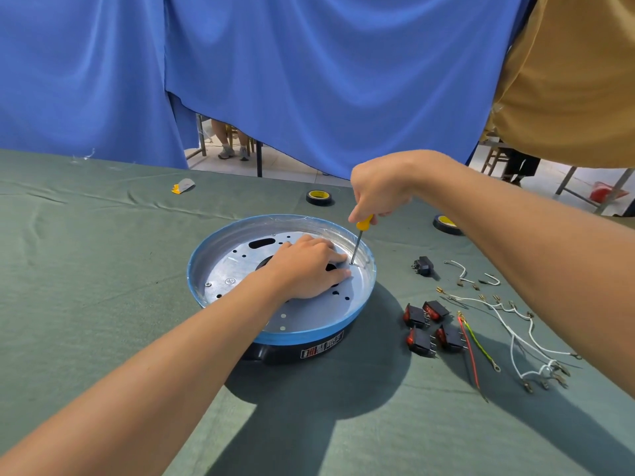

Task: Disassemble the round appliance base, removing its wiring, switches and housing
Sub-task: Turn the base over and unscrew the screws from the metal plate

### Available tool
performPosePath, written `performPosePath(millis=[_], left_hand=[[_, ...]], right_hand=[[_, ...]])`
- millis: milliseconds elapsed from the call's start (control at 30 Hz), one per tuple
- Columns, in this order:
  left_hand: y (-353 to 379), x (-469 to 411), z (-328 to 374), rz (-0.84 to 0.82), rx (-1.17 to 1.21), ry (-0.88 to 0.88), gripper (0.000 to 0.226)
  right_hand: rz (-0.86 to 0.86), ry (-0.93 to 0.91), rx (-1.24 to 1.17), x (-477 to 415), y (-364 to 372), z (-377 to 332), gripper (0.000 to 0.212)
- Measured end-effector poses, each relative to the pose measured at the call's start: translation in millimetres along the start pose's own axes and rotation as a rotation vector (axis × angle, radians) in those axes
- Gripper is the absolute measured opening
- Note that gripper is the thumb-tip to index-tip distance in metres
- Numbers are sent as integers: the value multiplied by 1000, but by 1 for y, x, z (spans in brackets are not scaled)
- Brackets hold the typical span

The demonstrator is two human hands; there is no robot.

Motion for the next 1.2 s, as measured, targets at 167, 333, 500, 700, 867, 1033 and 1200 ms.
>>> performPosePath(millis=[167,333,500,700,867,1033,1200], left_hand=[[1,0,0,4,1,7,41],[2,1,0,4,6,-12,42],[3,1,0,-10,-6,-15,42],[4,-2,-1,-13,15,-15,45],[3,-1,-2,-8,19,-17,45],[3,0,-1,-7,20,-17,44],[4,-1,-2,-3,32,-19,46]], right_hand=[[-4,-108,98,2,-3,-9,26],[9,-199,196,0,-11,-22,1],[-24,-206,37,-7,-8,-17,8],[-65,10,20,-3,-3,-2,47],[3,-45,66,-1,-3,-8,33],[39,-106,65,7,-11,-7,5],[59,-112,-61,6,-3,-1,14]])
Point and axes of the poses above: each hand's wrist, its own x-axis away from the middle knuckle, its own y-axis out of the palm, z = x × y, the point moved 4 cm from there along -x, towards the middle knuckle, and after that the axes turned 13 degrees about -y, right-handed, at the moved point
